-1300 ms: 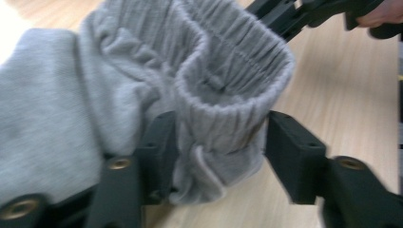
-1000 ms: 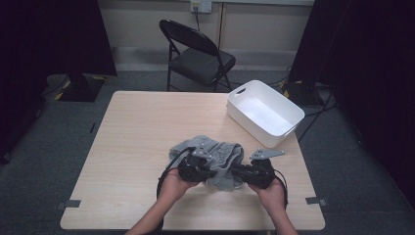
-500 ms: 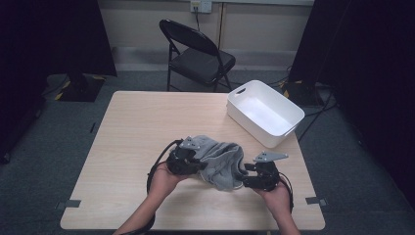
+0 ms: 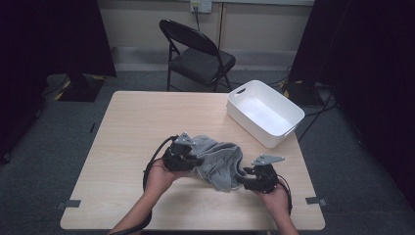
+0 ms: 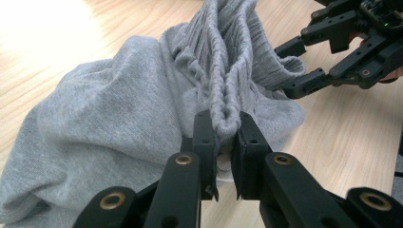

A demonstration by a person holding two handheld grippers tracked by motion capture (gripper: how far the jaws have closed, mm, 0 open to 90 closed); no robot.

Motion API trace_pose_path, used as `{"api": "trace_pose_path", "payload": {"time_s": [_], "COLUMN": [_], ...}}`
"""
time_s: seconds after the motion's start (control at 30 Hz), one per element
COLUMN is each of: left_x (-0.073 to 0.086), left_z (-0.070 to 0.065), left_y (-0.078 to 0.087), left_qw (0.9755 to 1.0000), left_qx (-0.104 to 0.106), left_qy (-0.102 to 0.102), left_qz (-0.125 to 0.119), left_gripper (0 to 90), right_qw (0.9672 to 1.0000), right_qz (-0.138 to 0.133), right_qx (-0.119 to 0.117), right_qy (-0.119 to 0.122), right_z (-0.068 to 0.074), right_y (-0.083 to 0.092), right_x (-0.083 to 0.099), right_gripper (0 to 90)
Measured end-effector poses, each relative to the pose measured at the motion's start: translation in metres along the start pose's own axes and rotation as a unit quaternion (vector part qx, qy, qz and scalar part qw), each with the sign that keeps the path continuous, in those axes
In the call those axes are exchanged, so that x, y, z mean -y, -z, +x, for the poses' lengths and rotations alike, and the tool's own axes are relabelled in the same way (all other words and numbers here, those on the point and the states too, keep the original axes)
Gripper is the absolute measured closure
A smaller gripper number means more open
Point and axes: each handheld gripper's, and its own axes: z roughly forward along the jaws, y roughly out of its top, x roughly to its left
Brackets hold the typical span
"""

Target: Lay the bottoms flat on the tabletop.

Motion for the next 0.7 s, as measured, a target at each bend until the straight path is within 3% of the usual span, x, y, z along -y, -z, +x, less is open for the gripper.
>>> {"api": "trace_pose_path", "payload": {"time_s": [0.43, 0.7], "left_x": [0.0, -0.001], "left_z": [0.003, 0.01], "left_y": [0.005, 0.021], "left_qw": [1.0, 0.9999], "left_qx": [-0.003, -0.01], "left_qy": [0.003, 0.005], "left_qz": [0.002, -0.001], "left_gripper": [81.7, 81.8], "right_qw": [0.9996, 0.9984], "right_qz": [-0.001, -0.019], "right_qx": [-0.021, -0.033], "right_qy": [-0.02, -0.041], "right_z": [-0.006, -0.009], "right_y": [-0.005, 0.007], "right_x": [0.007, -0.001], "right_gripper": [69.0, 80.9]}}
